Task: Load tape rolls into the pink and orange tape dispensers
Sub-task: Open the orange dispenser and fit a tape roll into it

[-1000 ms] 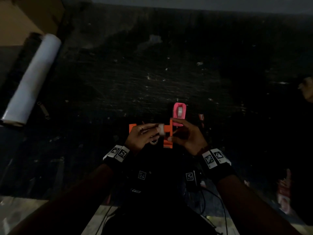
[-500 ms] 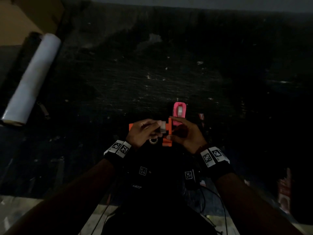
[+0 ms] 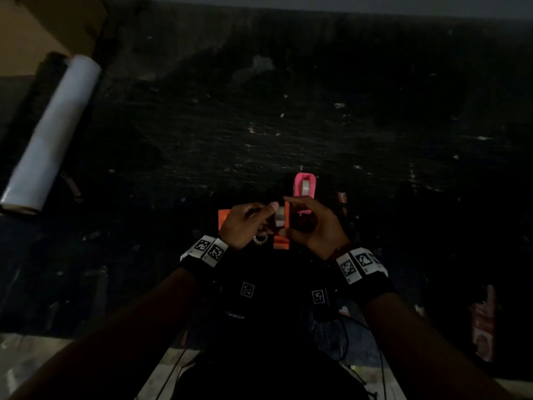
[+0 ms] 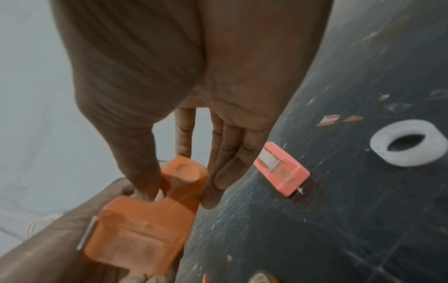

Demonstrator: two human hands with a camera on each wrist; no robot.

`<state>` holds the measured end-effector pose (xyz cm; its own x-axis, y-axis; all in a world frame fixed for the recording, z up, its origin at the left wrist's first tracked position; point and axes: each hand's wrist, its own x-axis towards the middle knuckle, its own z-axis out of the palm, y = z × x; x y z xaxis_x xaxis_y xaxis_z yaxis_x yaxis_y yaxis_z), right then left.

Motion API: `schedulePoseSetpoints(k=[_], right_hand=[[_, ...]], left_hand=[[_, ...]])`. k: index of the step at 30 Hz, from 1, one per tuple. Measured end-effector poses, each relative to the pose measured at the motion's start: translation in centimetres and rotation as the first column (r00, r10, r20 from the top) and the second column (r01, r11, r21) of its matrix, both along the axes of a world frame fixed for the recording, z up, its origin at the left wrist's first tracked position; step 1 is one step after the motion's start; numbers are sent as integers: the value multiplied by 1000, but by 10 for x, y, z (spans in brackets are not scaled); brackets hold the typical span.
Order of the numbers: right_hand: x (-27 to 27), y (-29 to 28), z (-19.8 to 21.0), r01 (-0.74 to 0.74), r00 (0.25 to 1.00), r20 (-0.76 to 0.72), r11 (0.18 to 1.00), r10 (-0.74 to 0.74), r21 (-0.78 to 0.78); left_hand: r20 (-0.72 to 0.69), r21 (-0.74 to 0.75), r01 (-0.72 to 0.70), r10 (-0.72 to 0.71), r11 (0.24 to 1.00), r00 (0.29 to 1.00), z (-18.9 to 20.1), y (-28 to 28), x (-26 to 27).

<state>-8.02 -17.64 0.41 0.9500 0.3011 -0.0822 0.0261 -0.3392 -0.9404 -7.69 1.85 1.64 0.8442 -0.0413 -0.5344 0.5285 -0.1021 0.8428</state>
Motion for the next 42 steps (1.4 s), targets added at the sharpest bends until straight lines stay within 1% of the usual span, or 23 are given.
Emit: schedulePoseSetpoints(k=[4,9,14,16,20,22,24,26,28,30,31,32,33,34,35,37,40,41,42], right_hand=[[-3,3,1,49,997,-60,995,-44,90],[-4,5,-1,86,992,-101,989,-74,118],[-4,7,2,133,984,-143,978,-110,159],[-4,5,4,102,983,-167,978,-72,181],[-7,-1,6,-12,979,-196,974,58,224],[-6,-3,3,-32,981,-181,976,72,216],[-4,-2,3,-21,977,-200,973,69,230],[-3,-1,4,-2,974,-219,968,59,251],[-3,-1,2,6,975,-218,966,52,258],[-2,0,1,11,977,-209,965,46,262],[-1,-1,0,15,977,-210,964,42,264],[-1,-1,0,20,977,-209,965,36,263],[0,-2,0,26,978,-205,965,29,262],[1,-3,0,32,980,-198,965,21,259],[1,-3,-1,33,982,-187,967,15,253],[3,-4,-1,38,986,-166,971,2,238],[2,-3,0,45,985,-170,971,-5,234],[2,-3,1,43,985,-173,970,0,241],[2,-3,1,40,985,-174,968,3,246]], left_hand=[[3,-23,5,-5,1000,1000,-2,-2,-1],[-20,-41,27,-28,999,999,-2,-4,-4],[-38,-71,5,-8,997,999,1,-7,-5],[-38,-54,5,-7,999,999,-1,-5,-4],[-2,-41,-9,9,999,1000,-1,1,-2],[3,-39,10,-10,999,1000,5,0,-2],[48,-30,38,-37,999,998,10,-1,-2],[90,-15,53,-51,998,995,13,1,-4],[87,19,24,-26,1000,996,15,6,-4],[82,105,-43,35,994,996,11,17,-2],[126,199,-70,45,977,991,6,27,-1],[200,350,-72,1,934,980,0,38,-1],[259,507,-54,-92,860,962,-6,51,-1],[268,640,-19,-200,768,942,-12,63,-3],[215,733,55,-307,678,927,-18,73,-5],[58,815,224,-460,535,886,-30,89,-7],[-185,831,442,-580,338,793,-41,98,-3],[-231,832,478,-606,283,761,-41,98,-2],[-229,841,478,-633,254,740,-40,97,-1]])
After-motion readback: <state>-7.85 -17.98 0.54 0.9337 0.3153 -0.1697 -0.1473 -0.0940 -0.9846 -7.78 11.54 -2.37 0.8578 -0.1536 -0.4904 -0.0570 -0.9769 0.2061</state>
